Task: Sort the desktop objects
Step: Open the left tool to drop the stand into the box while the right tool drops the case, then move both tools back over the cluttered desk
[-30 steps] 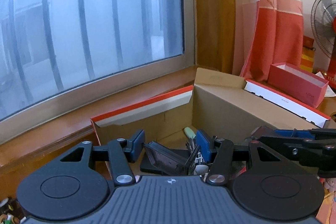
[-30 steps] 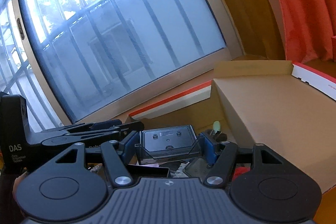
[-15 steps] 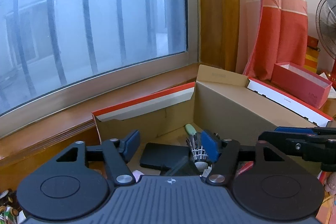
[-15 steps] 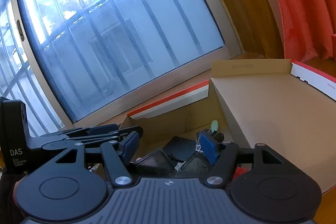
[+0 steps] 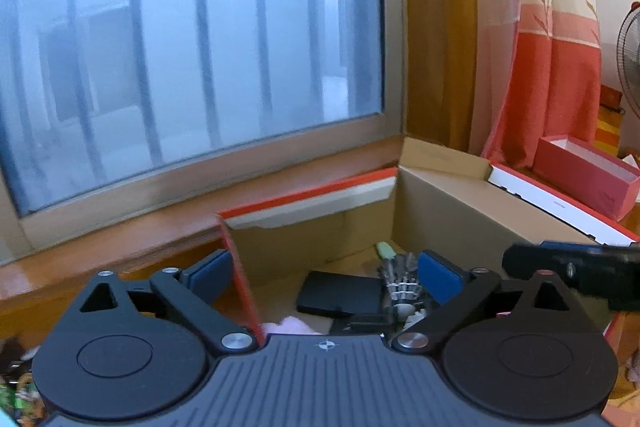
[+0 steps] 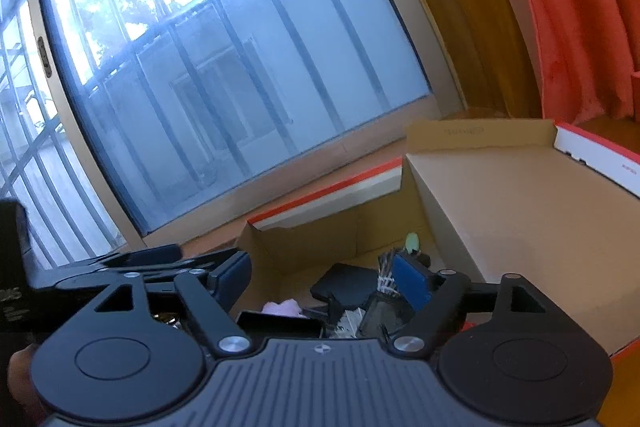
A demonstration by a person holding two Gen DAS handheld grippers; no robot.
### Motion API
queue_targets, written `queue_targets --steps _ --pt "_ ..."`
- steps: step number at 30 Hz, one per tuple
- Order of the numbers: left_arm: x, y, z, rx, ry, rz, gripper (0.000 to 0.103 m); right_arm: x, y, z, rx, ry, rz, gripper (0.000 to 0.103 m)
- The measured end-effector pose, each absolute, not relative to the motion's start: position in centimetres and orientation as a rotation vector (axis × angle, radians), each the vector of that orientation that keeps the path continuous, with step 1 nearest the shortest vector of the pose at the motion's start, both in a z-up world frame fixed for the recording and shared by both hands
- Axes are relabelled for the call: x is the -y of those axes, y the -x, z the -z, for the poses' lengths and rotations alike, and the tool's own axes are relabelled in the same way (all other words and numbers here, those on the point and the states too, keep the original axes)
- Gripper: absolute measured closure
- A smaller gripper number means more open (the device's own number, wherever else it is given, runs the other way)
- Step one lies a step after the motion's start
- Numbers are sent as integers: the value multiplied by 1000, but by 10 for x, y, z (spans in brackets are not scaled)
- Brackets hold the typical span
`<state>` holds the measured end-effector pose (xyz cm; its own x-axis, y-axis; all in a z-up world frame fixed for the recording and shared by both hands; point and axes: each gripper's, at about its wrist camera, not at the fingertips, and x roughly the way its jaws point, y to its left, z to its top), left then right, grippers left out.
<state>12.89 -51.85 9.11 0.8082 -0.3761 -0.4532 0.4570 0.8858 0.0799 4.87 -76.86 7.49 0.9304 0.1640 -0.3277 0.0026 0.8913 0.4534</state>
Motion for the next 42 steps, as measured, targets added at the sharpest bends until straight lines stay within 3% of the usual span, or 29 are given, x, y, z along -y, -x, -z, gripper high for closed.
queue_targets --steps 9,23,35,42 --pt "423 -92 -84 -469 -167 278 0 723 -33 -95 -254 -388 -110 10" --pt "313 -61 -34 -685 -152 196 0 575 -25 -109 -332 -207 -366 7" --pt "256 -60 -17 -746 -129 136 0 469 -8 -94 -429 38 -473 8" --pt "230 -63 -16 -730 -120 135 0 460 -29 -63 -546 6 -436 27"
